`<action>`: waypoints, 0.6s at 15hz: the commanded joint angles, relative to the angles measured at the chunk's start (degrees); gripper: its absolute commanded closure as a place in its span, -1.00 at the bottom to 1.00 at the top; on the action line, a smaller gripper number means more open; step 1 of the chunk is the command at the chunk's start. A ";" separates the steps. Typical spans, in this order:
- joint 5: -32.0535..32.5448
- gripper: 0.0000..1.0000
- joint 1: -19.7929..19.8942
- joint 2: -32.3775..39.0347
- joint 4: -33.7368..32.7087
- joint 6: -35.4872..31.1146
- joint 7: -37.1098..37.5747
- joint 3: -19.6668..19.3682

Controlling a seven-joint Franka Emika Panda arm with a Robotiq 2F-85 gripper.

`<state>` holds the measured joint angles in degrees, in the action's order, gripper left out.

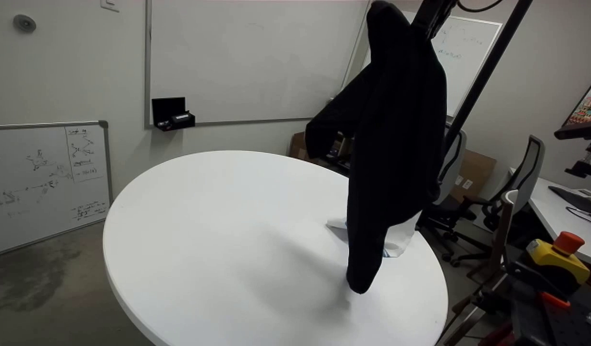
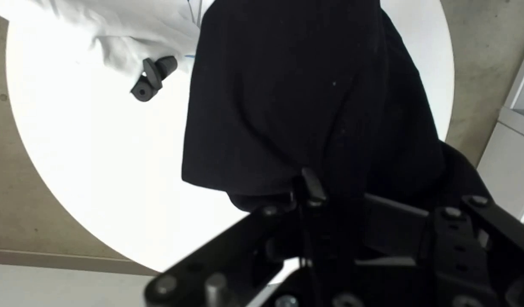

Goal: Remove the black cloth from the metallic object and put it on the table

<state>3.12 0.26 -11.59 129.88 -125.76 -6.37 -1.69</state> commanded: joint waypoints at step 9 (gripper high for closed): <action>12.78 0.97 -1.60 13.33 4.46 -14.98 7.89 4.01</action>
<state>12.29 -0.95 -0.99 133.59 -135.13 -3.00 2.21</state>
